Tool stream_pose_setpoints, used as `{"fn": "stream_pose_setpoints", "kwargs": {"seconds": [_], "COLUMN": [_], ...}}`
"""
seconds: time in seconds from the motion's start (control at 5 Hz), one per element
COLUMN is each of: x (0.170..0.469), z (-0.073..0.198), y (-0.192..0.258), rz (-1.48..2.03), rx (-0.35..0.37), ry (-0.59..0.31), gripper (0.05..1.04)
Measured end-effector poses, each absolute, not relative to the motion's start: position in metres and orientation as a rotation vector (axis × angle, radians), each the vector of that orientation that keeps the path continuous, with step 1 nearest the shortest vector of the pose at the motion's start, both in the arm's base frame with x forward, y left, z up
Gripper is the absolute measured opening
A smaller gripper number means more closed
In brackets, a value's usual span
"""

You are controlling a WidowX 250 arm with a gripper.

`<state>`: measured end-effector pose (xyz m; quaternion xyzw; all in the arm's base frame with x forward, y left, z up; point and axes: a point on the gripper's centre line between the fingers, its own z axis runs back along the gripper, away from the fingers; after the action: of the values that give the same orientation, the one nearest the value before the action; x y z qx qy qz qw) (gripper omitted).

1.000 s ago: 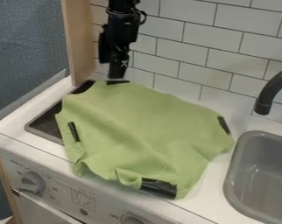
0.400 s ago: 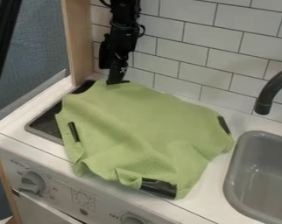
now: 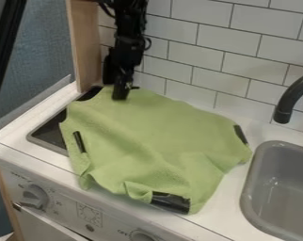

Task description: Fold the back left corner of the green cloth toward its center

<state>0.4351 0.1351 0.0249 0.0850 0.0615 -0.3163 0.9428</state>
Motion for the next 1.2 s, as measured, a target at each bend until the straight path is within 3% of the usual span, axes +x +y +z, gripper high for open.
{"fn": "stream_pose_setpoints", "kwargs": {"seconds": [0.4, 0.6, 0.8, 1.2], "x": [0.4312, 0.4289, 0.4286, 0.4281], "z": [0.0192, 0.0187, 0.0201, 0.0223], "y": [0.1333, 0.1331, 0.1320, 0.1310], "rz": [-0.665, -0.667, -0.668, -0.660], "rx": [0.162, 0.163, 0.160, 0.144], "ry": [0.133, 0.127, 0.118, 0.109], "gripper": [0.386, 0.211, 0.101, 0.052]}}
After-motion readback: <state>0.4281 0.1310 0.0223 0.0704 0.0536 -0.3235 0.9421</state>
